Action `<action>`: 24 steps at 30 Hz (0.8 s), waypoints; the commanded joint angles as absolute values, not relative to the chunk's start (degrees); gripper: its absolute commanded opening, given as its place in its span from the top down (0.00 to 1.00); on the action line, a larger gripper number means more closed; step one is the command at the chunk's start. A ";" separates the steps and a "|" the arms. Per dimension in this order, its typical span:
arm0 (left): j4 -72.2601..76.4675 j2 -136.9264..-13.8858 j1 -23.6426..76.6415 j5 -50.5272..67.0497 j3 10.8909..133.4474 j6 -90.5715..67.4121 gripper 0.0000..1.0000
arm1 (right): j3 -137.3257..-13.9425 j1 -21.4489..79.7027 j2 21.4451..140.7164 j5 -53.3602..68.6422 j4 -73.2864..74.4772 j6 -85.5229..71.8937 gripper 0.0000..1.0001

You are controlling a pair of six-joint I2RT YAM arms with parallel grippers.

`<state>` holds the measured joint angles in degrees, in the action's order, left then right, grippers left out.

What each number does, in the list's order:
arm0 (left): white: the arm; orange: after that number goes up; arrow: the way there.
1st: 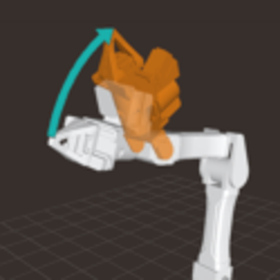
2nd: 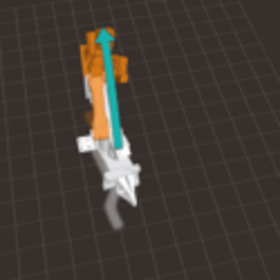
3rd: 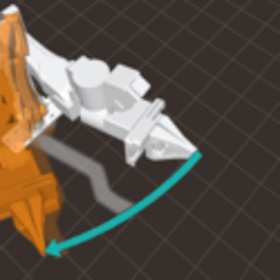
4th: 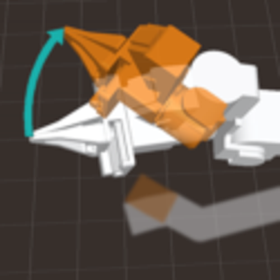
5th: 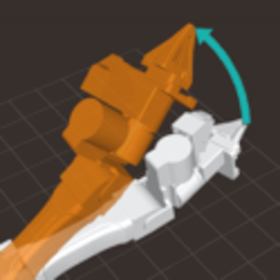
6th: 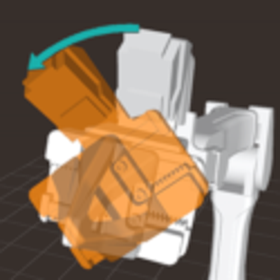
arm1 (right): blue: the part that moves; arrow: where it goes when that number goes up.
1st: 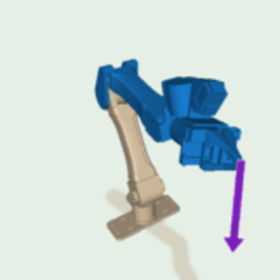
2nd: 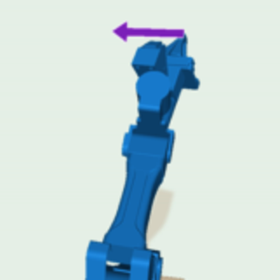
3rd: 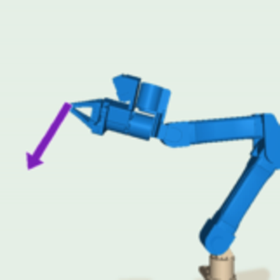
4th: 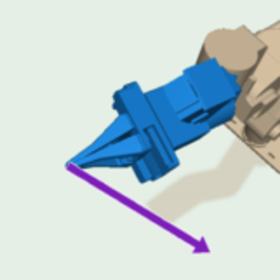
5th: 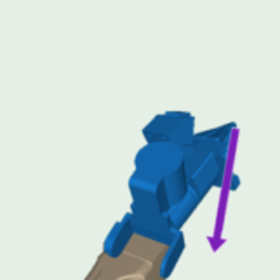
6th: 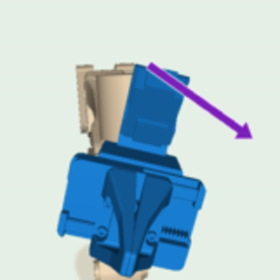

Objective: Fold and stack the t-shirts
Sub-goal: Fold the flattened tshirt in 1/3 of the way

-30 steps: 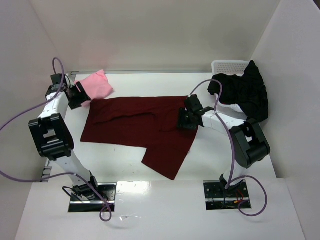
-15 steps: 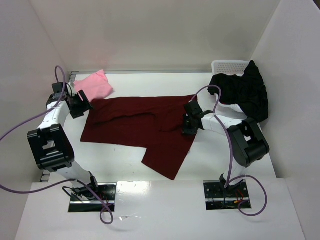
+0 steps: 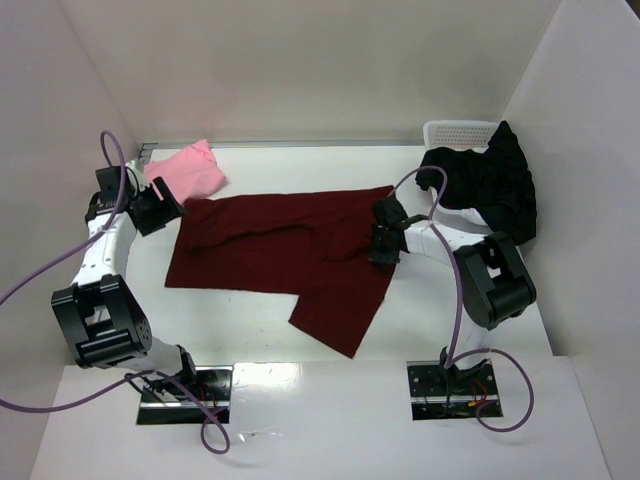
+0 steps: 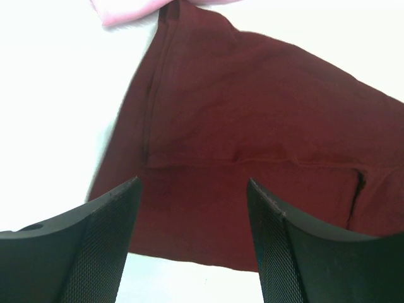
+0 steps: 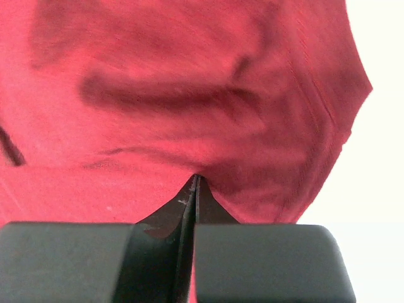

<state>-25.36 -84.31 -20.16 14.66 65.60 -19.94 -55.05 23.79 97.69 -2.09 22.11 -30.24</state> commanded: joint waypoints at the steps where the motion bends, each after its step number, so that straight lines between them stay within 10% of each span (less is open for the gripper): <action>1: -25.49 -81.39 -20.48 15.64 65.21 -21.01 0.24 | -54.76 18.56 97.48 -7.99 27.25 -29.53 1.00; 10: -26.02 -82.44 -20.48 16.95 65.21 -19.95 0.23 | -55.28 11.95 94.93 -8.28 28.74 -26.03 1.00; 16: -30.40 -81.22 -19.78 19.51 64.17 -19.33 0.23 | -55.81 11.95 86.76 -1.94 30.23 -28.20 0.38; 24: -34.36 -75.24 -17.49 14.16 53.80 -31.19 0.09 | -49.58 11.95 74.98 4.65 31.99 -37.17 0.02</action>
<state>-31.38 -78.89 -17.34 15.68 57.56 -24.38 -53.58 11.84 78.35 0.51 29.52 -32.03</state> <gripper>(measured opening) 0.876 0.959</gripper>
